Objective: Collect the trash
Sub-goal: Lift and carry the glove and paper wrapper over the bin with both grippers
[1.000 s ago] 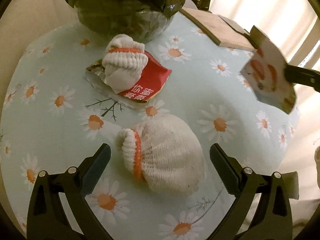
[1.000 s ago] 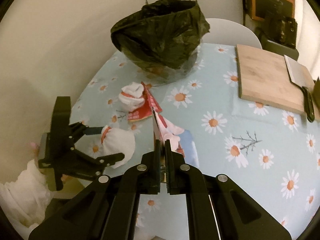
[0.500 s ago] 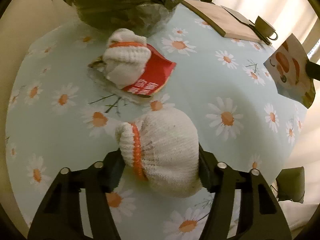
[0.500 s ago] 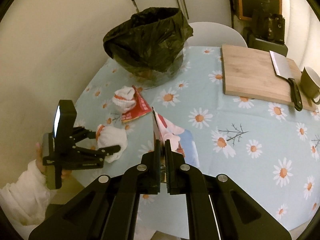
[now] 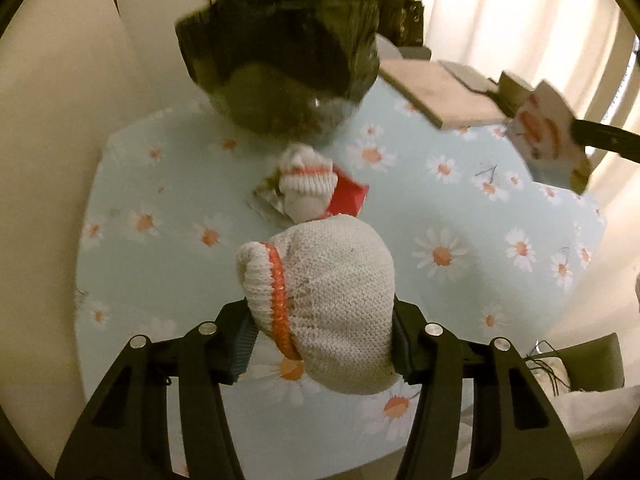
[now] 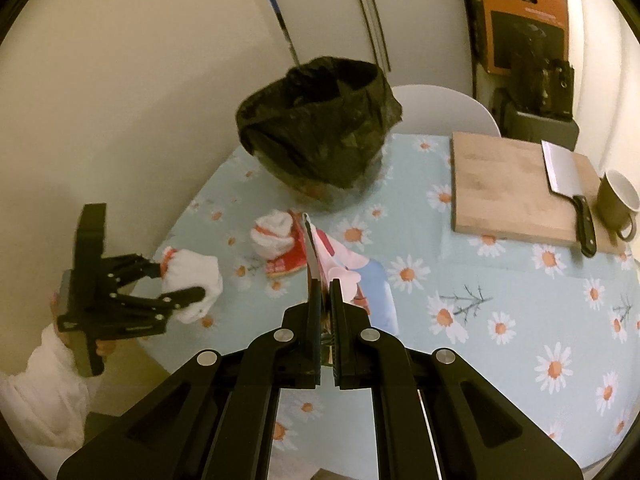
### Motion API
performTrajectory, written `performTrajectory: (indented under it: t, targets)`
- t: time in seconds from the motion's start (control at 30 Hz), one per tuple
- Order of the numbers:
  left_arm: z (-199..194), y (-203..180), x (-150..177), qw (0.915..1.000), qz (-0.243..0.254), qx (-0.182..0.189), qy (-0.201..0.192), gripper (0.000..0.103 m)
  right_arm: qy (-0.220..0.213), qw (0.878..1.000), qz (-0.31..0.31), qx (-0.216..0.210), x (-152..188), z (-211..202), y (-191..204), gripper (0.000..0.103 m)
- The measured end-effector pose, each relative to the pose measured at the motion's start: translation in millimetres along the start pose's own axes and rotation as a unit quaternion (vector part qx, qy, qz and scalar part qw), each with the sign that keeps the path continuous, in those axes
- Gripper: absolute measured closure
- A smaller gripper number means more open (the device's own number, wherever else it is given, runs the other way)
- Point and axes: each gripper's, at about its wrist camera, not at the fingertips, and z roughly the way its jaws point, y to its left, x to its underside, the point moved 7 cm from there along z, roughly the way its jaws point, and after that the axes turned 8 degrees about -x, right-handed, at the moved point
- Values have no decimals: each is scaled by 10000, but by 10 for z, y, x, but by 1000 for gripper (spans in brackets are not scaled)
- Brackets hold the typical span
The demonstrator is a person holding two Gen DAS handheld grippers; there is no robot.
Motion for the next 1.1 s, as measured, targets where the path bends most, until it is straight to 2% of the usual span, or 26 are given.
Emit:
performTrajectory:
  t: [0.33, 0.57, 0.73, 0.83, 1.1]
  targets:
    - [-403, 211, -129, 9993, -85, -173, -334, 47, -48, 9995, -296, -137, -223, -27, 241, 99]
    - [-361, 411, -296, 9989, 16, -56, -472, 47, -309, 9988, -358, -114, -484, -93, 402, 99]
    - [-276, 541, -474, 9983, 228, 120, -519, 47, -497, 9982, -339, -14, -719, -80, 529, 99]
    - [-252, 599, -591, 9970, 448, 211, -599, 47, -574, 9977, -316, 199, -859, -35, 575, 99]
    - [-239, 794, -1021, 9901, 945, 505, -910, 47, -638, 9974, -73, 319, -1150, 179, 685, 99]
